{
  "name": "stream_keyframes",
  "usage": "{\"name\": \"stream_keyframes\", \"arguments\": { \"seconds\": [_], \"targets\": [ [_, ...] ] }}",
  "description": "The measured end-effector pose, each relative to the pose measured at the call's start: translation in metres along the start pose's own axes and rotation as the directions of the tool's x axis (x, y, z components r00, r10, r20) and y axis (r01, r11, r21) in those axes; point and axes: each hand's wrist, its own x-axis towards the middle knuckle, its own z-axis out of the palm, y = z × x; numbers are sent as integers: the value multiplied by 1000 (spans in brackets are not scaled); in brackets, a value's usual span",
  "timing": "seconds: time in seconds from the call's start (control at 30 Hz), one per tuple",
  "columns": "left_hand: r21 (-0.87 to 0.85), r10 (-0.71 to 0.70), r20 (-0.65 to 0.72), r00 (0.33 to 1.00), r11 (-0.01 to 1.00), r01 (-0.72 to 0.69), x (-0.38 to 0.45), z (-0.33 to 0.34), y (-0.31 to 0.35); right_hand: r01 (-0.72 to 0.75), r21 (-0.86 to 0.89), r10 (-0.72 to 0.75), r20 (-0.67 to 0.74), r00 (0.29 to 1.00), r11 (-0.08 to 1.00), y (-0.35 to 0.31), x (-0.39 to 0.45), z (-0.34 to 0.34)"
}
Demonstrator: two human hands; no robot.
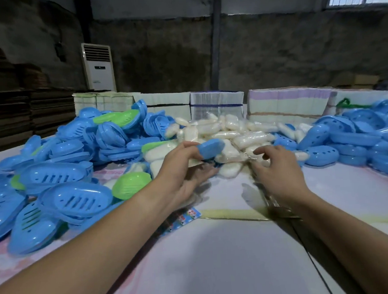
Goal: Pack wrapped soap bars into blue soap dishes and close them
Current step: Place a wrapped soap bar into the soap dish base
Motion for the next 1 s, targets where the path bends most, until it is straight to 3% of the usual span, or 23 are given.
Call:
{"name": "stream_keyframes", "arguments": {
  "seconds": [0.1,0.17,0.23,0.27,0.3,0.33,0.37,0.4,0.47,0.57,0.67,0.73,0.83,0.93,1.0],
  "targets": [
    [-172,-54,32,998,983,59,-5,2,-4,-76,-302,125,145,981,950,18,9,-8],
    [-148,-56,38,998,987,61,-4,2,-9,-58,-446,203,283,937,893,25,13,-9],
    [-8,-24,45,999,1000,25,-5,2,-15,-54,-462,219,311,925,885,25,14,-7],
    [157,33,56,998,987,-42,-7,1,-18,-59,-462,211,286,935,885,24,15,-6],
    [385,125,77,989,911,-145,-9,-2,-20,-62,-476,205,255,945,877,23,15,-5],
    [580,219,130,967,774,-253,-10,-5,-23,-66,-498,206,231,951,865,21,15,-5],
    [685,279,197,940,647,-335,-11,-6,-26,-73,-517,211,215,953,853,21,15,-6],
    [713,295,232,927,597,-368,-12,-7,-28,-79,-525,217,206,954,847,20,15,-6],
    [683,287,236,929,631,-368,-16,-5,-29,-88,-508,216,198,956,857,20,16,-7],
    [546,214,159,964,794,-267,-18,2,-31,-107,-419,196,175,965,902,23,18,-11],
    [266,-29,38,999,964,18,-16,5,-30,-163,-269,186,62,980,949,28,18,-16],
    [52,-187,12,982,981,186,-14,6,-27,-256,-118,257,-7,966,959,28,18,-19],
    [-89,-325,-3,946,942,323,-15,8,-23,-377,183,389,-35,921,908,24,19,-25],
    [-111,-317,-22,948,943,313,-12,7,-24,-387,518,451,3,892,762,10,15,-28],
    [-102,-284,-13,959,954,281,-13,7,-24,-384,647,443,79,893,659,-8,8,-28]
  ]
}}
